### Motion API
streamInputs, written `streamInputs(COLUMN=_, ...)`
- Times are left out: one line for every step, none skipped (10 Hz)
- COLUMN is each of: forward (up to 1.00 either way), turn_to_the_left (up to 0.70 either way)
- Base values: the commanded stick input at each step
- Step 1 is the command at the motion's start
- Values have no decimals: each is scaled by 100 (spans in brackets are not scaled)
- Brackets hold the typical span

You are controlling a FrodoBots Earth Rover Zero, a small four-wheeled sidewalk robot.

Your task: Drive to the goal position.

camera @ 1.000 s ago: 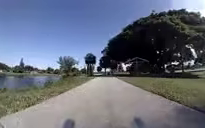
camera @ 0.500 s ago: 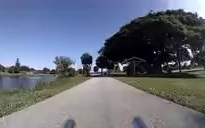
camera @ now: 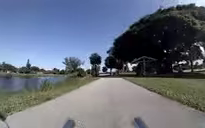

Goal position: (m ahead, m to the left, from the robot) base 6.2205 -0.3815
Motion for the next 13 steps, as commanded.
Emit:
streamInputs(forward=85, turn_to_the_left=0)
streamInputs(forward=85, turn_to_the_left=0)
streamInputs(forward=85, turn_to_the_left=0)
streamInputs(forward=85, turn_to_the_left=0)
streamInputs(forward=85, turn_to_the_left=0)
streamInputs(forward=85, turn_to_the_left=0)
streamInputs(forward=85, turn_to_the_left=0)
streamInputs(forward=85, turn_to_the_left=0)
streamInputs(forward=85, turn_to_the_left=0)
streamInputs(forward=85, turn_to_the_left=0)
streamInputs(forward=85, turn_to_the_left=0)
streamInputs(forward=85, turn_to_the_left=0)
streamInputs(forward=85, turn_to_the_left=0)
